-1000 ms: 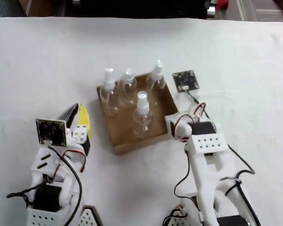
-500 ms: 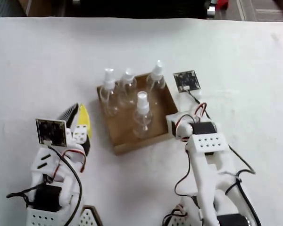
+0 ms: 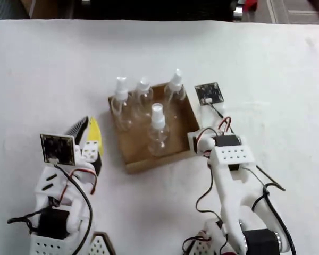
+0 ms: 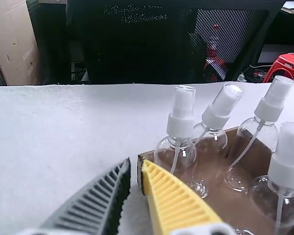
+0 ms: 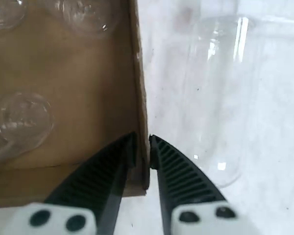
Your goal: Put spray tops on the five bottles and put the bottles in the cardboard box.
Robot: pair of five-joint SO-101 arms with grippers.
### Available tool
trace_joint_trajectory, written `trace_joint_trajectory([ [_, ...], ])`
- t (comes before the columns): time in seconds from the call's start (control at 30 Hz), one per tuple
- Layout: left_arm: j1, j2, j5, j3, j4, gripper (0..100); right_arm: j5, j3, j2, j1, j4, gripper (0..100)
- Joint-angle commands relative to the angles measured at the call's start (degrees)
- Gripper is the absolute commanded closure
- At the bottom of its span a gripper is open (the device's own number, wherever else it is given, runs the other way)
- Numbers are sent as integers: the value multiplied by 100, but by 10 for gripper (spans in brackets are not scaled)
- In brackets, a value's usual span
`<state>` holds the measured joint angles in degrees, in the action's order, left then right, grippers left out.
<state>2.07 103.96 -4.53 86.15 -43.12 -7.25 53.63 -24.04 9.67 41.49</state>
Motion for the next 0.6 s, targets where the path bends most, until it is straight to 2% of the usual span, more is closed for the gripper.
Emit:
trace_joint_trajectory([
  [0.0, 101, 84, -18, -44, 158, 950, 0, -53, -31, -22, -4, 982],
  [0.27, 101, 84, -18, -44, 158, 950, 44, 35, -303, 22, 541, 982],
  [0.57, 101, 84, -18, -35, 167, 950, -9, 1055, -2176, 593, 541, 982],
])
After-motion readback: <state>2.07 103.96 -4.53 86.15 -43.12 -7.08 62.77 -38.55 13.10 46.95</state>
